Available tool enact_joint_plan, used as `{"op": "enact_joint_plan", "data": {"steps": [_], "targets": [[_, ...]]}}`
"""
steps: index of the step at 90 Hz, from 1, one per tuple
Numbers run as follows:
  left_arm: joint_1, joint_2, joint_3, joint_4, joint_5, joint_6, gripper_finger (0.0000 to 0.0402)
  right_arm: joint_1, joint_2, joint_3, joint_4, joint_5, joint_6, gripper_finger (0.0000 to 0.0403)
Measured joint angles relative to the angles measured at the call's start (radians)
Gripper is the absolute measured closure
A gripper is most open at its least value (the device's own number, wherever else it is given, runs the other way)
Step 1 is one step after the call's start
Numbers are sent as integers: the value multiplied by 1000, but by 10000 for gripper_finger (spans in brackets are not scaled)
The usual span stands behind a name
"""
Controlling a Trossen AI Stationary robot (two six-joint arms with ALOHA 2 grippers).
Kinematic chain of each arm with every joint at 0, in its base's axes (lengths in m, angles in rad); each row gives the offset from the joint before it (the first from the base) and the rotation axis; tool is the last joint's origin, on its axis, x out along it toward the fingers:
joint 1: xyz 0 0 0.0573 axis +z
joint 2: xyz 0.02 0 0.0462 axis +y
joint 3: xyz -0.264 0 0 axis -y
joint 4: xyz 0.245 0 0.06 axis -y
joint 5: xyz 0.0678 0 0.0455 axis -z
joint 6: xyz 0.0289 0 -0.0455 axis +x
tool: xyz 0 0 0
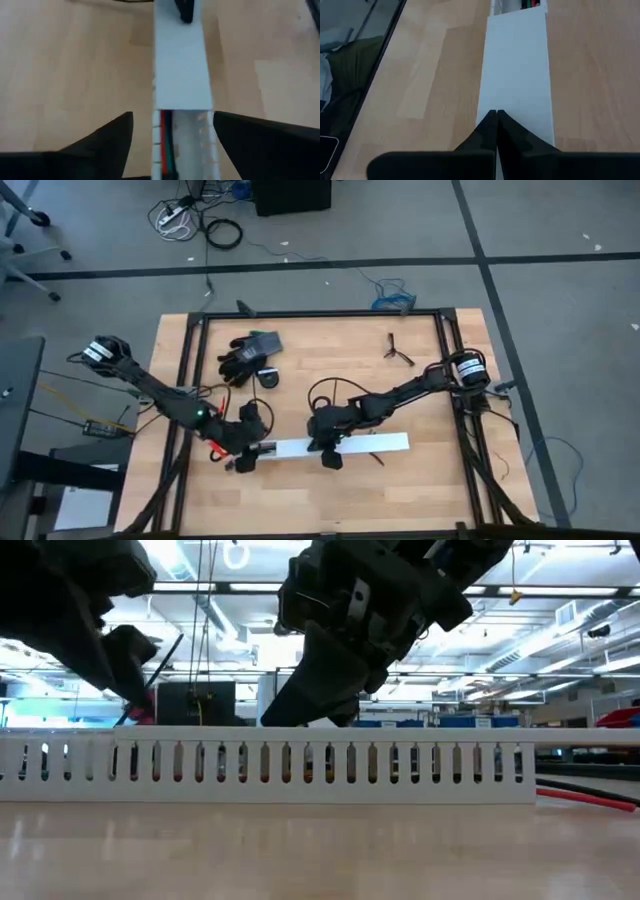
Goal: Ziptie cables
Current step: Close the white cable duct cover
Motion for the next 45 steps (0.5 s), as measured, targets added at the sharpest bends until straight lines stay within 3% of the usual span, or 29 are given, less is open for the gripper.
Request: {"op": "enact_joint_plan", "data": {"steps": [45], "targets": [[-2,117,0,82,5,104,52,0,0,0,0,-31,-10,403]]}}
